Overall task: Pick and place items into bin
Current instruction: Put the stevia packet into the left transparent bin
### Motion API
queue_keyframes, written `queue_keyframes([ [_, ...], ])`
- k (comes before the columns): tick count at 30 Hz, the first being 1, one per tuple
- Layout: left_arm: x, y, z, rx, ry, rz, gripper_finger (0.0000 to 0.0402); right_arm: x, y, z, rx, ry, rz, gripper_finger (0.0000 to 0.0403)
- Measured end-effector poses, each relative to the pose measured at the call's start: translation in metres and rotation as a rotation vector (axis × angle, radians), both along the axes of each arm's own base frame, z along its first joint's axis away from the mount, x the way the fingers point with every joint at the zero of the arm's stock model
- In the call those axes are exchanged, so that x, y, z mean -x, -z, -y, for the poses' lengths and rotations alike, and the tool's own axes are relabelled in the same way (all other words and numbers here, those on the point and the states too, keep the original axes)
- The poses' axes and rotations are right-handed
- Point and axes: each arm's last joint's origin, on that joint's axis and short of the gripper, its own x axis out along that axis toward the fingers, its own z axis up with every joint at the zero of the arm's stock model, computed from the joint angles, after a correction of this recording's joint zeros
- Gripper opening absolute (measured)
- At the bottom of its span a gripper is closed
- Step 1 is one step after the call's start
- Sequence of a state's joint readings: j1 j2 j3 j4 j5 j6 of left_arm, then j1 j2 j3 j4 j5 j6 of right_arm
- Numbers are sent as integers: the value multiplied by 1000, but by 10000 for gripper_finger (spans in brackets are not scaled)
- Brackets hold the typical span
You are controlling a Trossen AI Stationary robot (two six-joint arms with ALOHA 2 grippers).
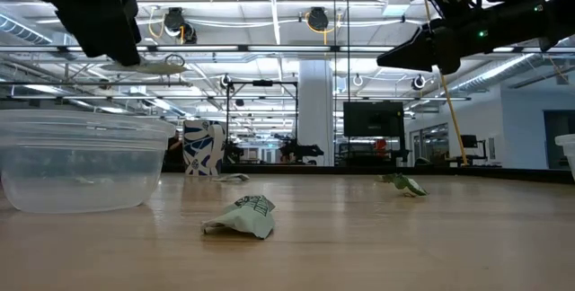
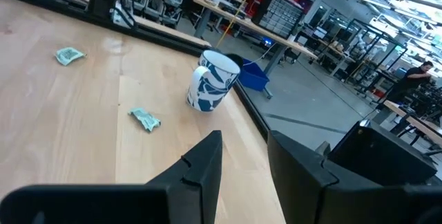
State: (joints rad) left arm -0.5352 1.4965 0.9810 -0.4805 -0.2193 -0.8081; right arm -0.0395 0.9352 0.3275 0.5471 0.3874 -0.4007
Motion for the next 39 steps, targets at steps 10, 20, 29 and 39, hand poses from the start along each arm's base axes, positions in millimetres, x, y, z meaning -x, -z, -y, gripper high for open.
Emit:
queue_keyframes([
  [10, 4, 12, 2, 36, -121, -193, 0, 0, 1, 0, -24, 3, 3, 110],
  [20, -8, 53, 5, 48, -137, -354, 1, 1, 4, 0, -49, 7, -17, 110],
  [29, -14, 59, -2, 64, -177, -378, 23, 1, 5, 0, -46, 7, -32, 110],
  [39, -17, 59, -9, 87, -196, -389, 31, 1, 5, 0, -39, 6, -38, 110],
])
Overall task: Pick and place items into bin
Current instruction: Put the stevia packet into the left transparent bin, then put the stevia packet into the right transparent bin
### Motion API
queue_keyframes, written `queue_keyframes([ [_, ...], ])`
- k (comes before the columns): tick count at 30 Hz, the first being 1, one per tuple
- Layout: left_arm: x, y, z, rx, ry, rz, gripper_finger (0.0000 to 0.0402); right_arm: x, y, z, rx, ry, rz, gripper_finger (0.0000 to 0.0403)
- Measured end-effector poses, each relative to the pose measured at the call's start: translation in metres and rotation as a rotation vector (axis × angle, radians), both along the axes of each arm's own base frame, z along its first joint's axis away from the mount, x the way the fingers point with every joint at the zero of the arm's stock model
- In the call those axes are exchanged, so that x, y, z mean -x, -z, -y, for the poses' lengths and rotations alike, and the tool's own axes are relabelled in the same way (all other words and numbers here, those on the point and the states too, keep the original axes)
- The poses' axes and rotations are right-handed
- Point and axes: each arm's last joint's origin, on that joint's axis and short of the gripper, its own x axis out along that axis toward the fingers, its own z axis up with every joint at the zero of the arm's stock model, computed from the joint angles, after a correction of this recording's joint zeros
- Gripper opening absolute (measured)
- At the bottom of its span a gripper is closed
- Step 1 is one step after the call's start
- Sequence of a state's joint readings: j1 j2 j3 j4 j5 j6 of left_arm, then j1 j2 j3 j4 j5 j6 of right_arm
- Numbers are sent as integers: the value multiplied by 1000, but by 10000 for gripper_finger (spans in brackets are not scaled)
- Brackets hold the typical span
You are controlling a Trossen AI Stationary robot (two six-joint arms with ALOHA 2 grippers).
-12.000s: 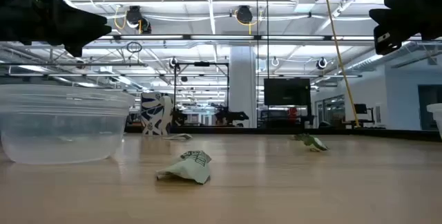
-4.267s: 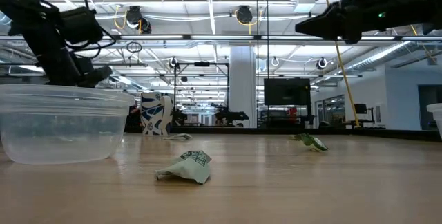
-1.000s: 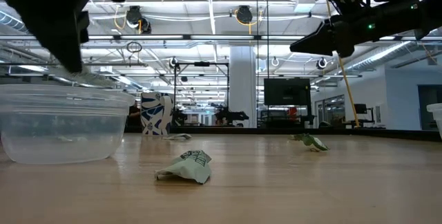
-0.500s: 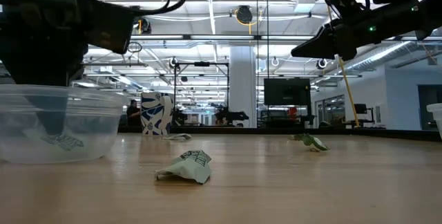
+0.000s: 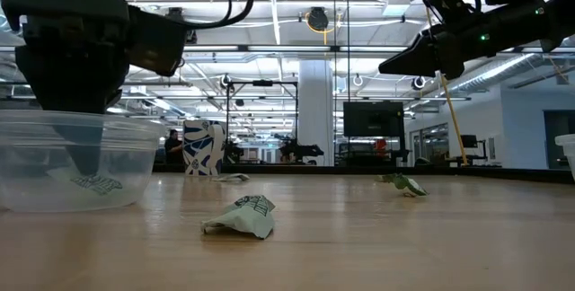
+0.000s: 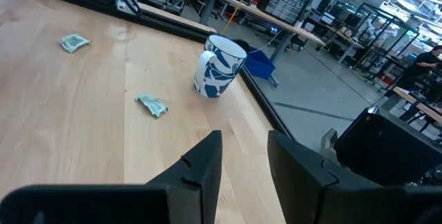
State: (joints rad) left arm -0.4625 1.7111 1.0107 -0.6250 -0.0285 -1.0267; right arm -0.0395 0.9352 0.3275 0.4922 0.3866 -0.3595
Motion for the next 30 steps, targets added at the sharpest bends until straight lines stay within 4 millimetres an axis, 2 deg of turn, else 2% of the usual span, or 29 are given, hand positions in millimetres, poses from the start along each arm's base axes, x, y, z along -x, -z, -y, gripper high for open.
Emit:
queue_keyframes([
  [8, 0, -1, 0, 28, 38, -11, 108, 0, 2, 0, 12, -2, -22, 110],
  [12, -5, -9, -3, 75, 14, -3, 127, 1, 3, 0, 15, -4, -35, 110],
  [15, -10, -27, -7, 108, -22, 45, 128, 1, 4, 0, 15, -3, -46, 110],
  [19, -15, -56, -10, 47, 55, 154, 129, 2, 7, 0, 14, -3, -88, 110],
  [23, -17, -92, -15, -98, 129, 284, 129, 3, 12, 0, 10, -3, -142, 110],
  [30, -9, -130, -36, -382, 167, 429, 129, 4, 19, 0, -13, 3, -196, 119],
])
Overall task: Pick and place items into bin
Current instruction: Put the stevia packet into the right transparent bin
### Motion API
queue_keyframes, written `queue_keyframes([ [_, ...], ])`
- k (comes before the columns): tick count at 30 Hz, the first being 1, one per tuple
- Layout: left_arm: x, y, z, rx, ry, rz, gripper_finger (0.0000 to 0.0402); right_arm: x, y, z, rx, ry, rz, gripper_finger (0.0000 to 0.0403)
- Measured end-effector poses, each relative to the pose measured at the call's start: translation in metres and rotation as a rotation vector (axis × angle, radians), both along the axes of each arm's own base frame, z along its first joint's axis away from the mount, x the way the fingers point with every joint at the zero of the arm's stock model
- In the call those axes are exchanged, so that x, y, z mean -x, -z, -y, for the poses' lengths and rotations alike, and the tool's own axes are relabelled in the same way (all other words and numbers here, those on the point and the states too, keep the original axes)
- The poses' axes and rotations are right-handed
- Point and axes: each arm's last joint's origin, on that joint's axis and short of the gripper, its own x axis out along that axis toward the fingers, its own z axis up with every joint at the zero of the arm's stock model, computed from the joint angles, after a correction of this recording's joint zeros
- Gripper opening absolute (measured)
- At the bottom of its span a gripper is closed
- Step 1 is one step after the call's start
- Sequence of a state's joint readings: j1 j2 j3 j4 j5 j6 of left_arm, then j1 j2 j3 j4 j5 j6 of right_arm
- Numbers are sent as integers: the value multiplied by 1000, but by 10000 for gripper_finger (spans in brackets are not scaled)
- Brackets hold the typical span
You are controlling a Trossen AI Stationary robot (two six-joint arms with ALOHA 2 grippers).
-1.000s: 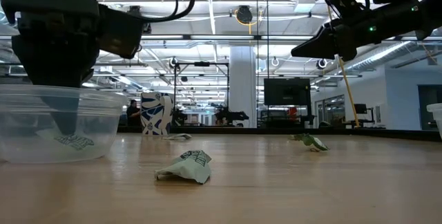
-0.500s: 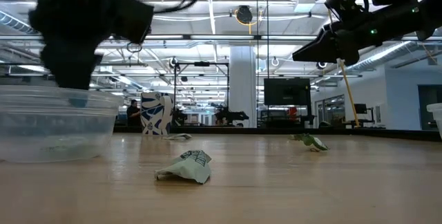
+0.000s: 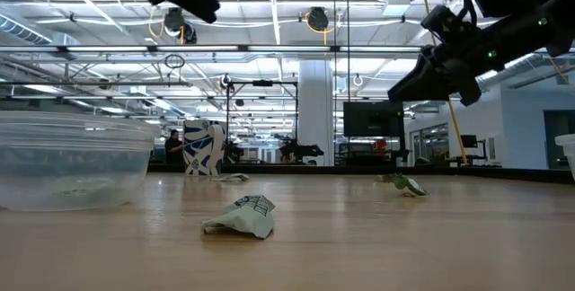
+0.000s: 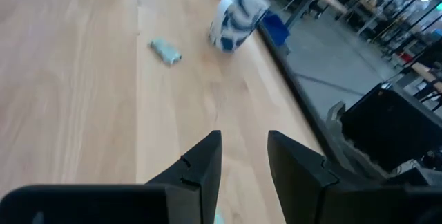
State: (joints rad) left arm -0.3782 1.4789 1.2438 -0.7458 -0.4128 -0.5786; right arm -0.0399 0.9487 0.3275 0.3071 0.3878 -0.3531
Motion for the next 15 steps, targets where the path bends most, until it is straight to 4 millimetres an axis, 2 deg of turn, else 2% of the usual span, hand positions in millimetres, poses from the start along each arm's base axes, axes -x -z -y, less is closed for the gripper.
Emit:
queue_keyframes([
  [6, 7, -12, -17, -77, -28, 23, 129, -5, 15, 1, -7, 4, -93, 165],
  [11, 5, -12, -24, -93, -34, 18, 129, -11, 37, 8, -119, -7, -189, 201],
  [15, 3, -12, -28, -108, -31, 12, 129, -15, 51, 12, -139, 22, -243, 216],
])
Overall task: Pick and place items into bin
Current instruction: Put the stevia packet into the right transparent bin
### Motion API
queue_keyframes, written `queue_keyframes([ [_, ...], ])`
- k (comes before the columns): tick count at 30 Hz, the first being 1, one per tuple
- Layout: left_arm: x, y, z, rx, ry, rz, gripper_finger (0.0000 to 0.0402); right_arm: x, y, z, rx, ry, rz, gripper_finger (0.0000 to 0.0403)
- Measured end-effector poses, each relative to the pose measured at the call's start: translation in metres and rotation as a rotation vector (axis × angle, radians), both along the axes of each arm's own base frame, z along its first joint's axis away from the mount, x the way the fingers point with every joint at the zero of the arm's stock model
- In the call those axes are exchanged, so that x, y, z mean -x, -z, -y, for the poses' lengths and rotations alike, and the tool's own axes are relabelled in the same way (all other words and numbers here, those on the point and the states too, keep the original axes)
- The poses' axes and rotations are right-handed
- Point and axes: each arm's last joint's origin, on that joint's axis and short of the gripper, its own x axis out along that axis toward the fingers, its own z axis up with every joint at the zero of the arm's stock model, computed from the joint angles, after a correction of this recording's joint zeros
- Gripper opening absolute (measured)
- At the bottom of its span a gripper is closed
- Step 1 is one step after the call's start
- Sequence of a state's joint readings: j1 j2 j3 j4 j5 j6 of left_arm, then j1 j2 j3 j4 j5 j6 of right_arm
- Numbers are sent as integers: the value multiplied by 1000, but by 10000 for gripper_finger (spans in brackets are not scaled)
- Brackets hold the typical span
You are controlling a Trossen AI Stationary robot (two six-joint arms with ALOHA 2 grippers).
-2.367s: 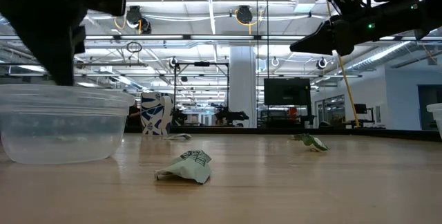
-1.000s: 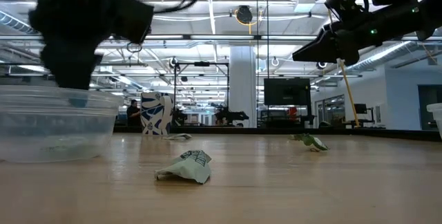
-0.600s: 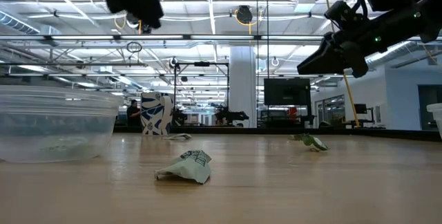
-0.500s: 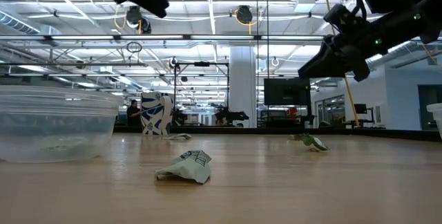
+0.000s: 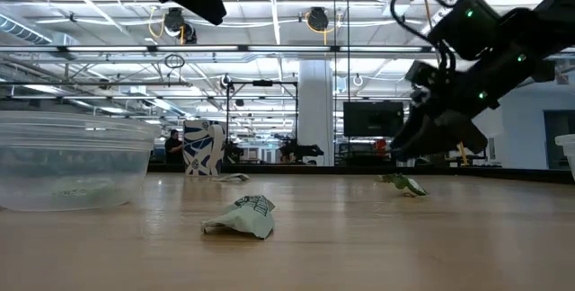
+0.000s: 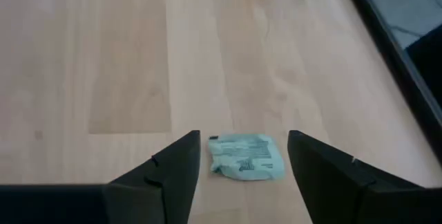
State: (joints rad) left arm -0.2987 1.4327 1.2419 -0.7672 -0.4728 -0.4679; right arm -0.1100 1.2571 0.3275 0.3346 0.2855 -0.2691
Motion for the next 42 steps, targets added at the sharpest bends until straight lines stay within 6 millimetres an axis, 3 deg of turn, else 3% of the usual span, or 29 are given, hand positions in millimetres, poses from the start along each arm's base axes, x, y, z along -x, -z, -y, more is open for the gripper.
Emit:
queue_keyframes([
  [6, -1, 0, -4, -16, 4, -8, 129, -2, 20, 1, 24, 11, -106, 219],
  [13, -3, 0, -10, -33, 5, -13, 129, -13, 25, 4, 62, -15, -42, 219],
  [25, -4, 0, -14, -32, -10, -13, 129, -10, 37, 27, -25, 25, -71, 214],
  [32, -4, 0, -14, -13, -18, -9, 129, -8, 38, 31, -37, 44, -83, 168],
  [42, -4, 0, -13, -18, -11, -13, 129, -7, 39, 32, -39, 79, -86, 70],
])
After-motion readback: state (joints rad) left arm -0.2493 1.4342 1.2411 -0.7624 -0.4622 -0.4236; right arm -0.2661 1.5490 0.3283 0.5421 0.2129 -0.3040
